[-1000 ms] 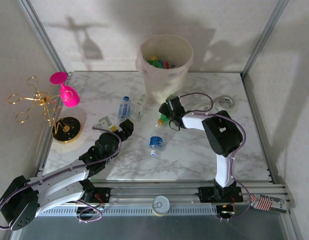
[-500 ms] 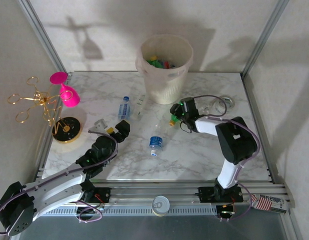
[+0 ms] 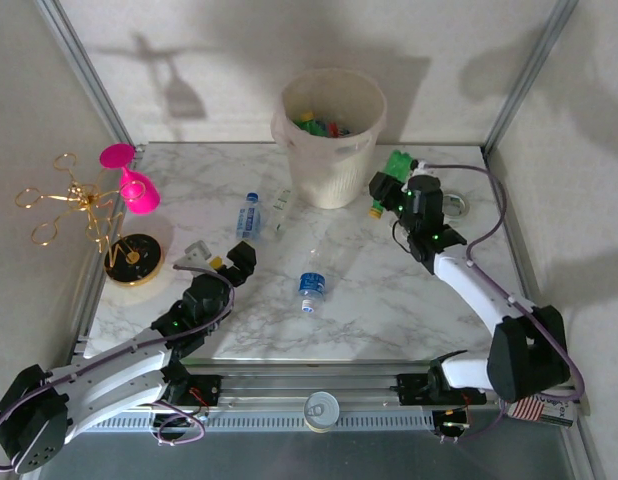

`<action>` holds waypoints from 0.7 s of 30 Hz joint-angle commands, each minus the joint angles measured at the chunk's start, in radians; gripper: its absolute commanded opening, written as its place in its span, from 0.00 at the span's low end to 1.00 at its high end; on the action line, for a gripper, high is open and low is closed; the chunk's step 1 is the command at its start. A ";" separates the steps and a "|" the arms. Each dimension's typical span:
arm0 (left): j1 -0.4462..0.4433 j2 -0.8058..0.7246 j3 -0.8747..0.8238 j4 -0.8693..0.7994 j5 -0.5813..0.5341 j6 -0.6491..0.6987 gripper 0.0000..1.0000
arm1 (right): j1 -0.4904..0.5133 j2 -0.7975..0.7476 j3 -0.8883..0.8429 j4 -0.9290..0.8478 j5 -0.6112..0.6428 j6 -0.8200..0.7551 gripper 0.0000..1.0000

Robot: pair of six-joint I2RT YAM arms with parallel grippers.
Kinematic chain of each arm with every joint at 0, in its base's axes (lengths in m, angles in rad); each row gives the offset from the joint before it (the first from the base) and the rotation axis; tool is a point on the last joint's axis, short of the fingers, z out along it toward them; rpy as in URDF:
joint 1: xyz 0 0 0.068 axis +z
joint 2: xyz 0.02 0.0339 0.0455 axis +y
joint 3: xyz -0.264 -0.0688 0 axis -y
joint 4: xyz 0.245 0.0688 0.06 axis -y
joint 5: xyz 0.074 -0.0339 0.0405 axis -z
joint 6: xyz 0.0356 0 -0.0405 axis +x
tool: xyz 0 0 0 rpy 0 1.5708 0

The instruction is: Put the plastic bottles in the bin

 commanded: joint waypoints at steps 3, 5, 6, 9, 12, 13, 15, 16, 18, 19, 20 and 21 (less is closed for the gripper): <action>0.026 0.041 0.003 -0.006 0.000 0.038 1.00 | -0.001 -0.014 0.163 -0.025 -0.036 -0.144 0.54; 0.036 0.054 0.001 -0.008 0.020 0.044 0.99 | -0.001 0.021 0.235 -0.027 -0.066 -0.161 0.54; 0.042 0.062 -0.003 -0.007 0.031 0.046 1.00 | -0.001 0.045 0.275 -0.029 -0.081 -0.165 0.54; 0.061 0.087 -0.015 -0.006 0.062 0.045 1.00 | -0.001 0.125 0.396 -0.028 -0.123 -0.169 0.54; 0.081 0.116 -0.031 -0.003 0.099 0.035 1.00 | 0.000 0.219 0.520 -0.032 -0.149 -0.171 0.54; 0.086 0.123 -0.035 -0.002 0.114 0.029 1.00 | -0.001 0.256 0.564 -0.034 -0.159 -0.174 0.54; 0.092 0.132 -0.046 0.008 0.137 0.020 0.99 | 0.000 0.330 0.647 -0.043 -0.166 -0.178 0.54; 0.093 0.135 -0.051 0.012 0.145 0.014 1.00 | -0.001 0.373 0.684 -0.044 -0.169 -0.187 0.54; 0.095 0.131 -0.057 0.016 0.155 0.009 1.00 | -0.001 0.447 0.754 -0.050 -0.173 -0.185 0.54; 0.094 0.129 -0.059 0.014 0.158 0.008 1.00 | -0.001 0.485 0.783 -0.045 -0.187 -0.185 0.53; 0.096 0.124 -0.061 0.012 0.160 0.008 1.00 | 0.000 0.515 0.812 -0.044 -0.201 -0.185 0.53; 0.097 0.120 -0.063 0.010 0.161 0.010 1.00 | -0.001 0.548 0.847 -0.051 -0.212 -0.181 0.53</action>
